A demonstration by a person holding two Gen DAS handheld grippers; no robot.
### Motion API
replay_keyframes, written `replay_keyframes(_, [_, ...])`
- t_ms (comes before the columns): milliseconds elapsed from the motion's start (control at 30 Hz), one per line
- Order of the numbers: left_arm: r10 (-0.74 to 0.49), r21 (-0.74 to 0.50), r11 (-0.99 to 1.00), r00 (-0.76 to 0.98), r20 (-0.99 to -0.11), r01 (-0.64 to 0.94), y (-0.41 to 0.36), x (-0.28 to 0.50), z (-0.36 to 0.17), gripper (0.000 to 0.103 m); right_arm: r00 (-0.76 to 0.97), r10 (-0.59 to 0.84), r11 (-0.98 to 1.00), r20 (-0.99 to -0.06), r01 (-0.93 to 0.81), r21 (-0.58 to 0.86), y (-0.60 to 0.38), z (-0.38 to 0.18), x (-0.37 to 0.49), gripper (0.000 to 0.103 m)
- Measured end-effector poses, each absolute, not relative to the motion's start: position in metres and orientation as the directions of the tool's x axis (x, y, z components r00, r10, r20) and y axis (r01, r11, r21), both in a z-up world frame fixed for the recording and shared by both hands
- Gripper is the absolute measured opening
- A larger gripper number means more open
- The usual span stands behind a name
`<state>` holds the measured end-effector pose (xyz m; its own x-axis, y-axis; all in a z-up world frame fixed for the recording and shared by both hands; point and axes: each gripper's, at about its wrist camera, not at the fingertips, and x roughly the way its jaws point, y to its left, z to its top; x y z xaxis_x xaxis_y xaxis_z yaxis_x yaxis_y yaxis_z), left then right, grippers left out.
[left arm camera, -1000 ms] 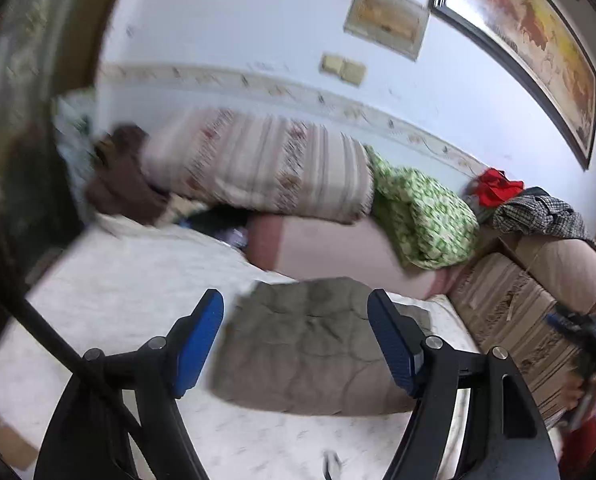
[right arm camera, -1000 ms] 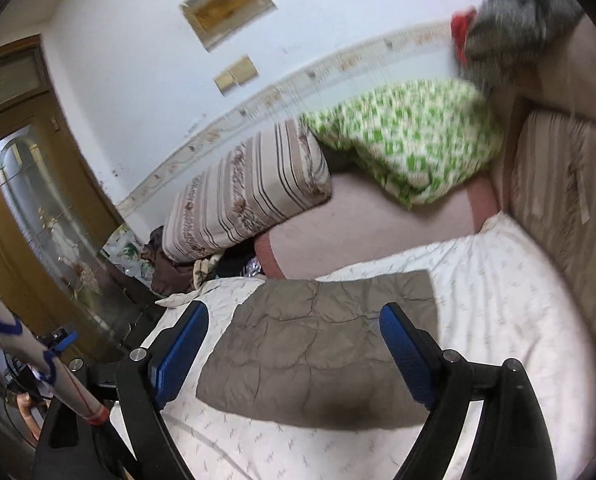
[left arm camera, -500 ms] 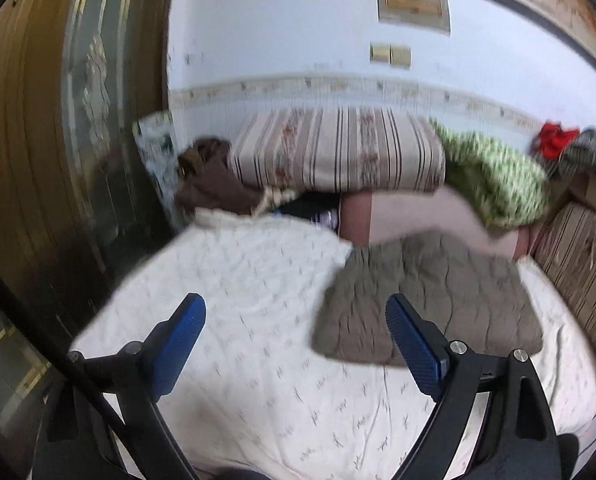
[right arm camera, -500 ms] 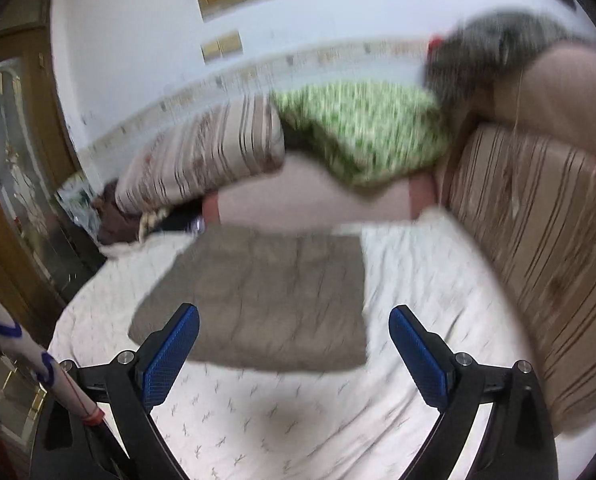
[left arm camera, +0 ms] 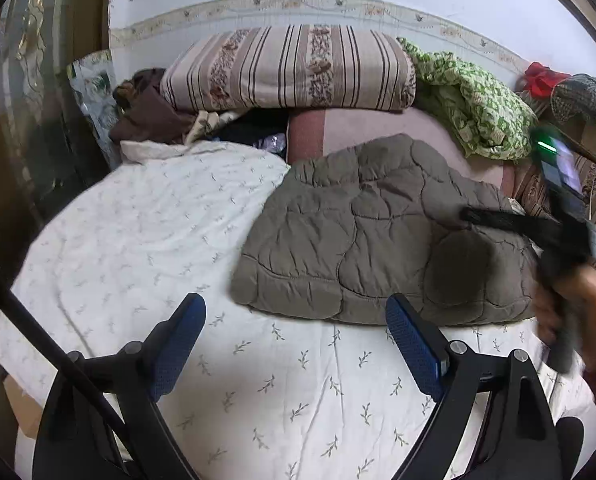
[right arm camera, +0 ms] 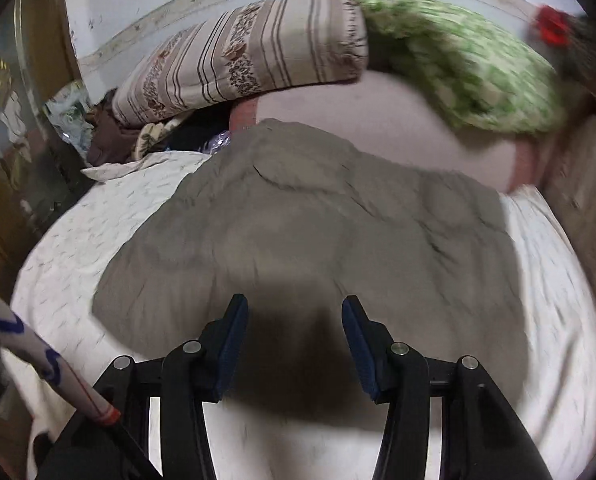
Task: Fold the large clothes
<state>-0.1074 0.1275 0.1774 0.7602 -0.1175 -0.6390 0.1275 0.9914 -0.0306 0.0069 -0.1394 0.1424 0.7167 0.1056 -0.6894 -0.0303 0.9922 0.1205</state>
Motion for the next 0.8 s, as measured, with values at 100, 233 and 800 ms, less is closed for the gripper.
replay_keyframes(100, [-0.121, -0.040, 0.991, 0.743, -0.658, 0.126, 0.129, -0.095, 0.166, 0.091, 0.699, 0.070, 0.994, -0.712, 0.011, 0.108, -0.131, 0.121, 0.070, 0.054])
replay_keyframes(233, [-0.104, -0.018, 0.992, 0.740, -0.665, 0.123, 0.134, -0.084, 0.154, 0.091, 0.656, 0.014, 0.994, -0.754, 0.075, 0.085, -0.139, 0.084, 0.140, 0.064])
replay_keyframes(800, [-0.119, -0.041, 0.991, 0.717, -0.686, 0.124, 0.146, -0.080, 0.140, 0.091, 0.618, 0.048, 0.990, -0.785, 0.074, 0.120, -0.119, 0.103, 0.208, 0.075])
